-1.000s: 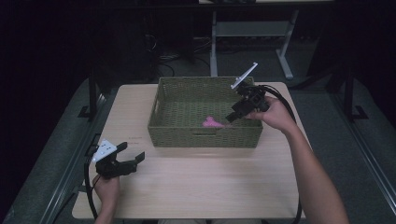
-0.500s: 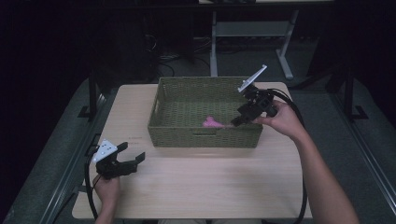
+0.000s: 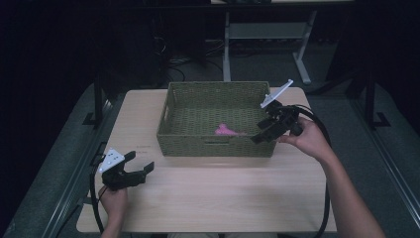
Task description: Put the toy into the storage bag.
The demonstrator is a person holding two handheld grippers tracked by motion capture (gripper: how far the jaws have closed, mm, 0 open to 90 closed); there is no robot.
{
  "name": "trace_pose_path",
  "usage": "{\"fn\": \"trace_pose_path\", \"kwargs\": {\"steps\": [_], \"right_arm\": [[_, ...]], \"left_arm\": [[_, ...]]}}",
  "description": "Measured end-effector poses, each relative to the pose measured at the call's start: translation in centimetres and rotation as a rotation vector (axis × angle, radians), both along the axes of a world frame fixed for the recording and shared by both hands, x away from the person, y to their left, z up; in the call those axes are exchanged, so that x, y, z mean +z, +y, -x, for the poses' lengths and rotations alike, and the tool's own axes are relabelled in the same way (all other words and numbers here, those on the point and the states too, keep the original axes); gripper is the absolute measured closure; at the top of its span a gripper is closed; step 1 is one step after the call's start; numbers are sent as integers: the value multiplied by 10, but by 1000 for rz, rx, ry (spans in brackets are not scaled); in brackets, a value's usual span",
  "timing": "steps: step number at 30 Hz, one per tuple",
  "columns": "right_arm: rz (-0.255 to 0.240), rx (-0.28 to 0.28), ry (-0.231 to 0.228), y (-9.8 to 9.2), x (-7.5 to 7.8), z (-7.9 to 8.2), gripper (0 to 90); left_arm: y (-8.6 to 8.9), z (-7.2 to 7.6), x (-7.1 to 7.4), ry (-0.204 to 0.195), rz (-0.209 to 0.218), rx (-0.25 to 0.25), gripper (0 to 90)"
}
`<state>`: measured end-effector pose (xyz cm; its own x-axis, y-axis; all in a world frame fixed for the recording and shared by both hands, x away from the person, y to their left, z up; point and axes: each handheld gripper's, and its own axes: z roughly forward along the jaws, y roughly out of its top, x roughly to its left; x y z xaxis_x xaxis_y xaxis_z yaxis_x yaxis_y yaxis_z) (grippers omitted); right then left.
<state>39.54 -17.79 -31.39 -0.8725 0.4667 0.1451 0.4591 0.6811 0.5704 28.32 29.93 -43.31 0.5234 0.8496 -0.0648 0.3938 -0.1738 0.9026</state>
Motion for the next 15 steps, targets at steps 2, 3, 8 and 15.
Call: {"fn": "trace_pose_path", "kwargs": {"steps": [2,3,8,15], "right_arm": [[-7,-1,2,-2,-2,4,299],[-2,1,6,-3,-3,5,297],[-16,2,-16,-8,-6,15,301],[-32,-3,-13,-15,-12,28,294]], "left_arm": [[0,0,0,0,-2,-2,136],[0,0,0,-1,-2,-2,136],[0,0,0,-1,-3,0,136],[0,0,0,-1,-4,-1,136]]}}
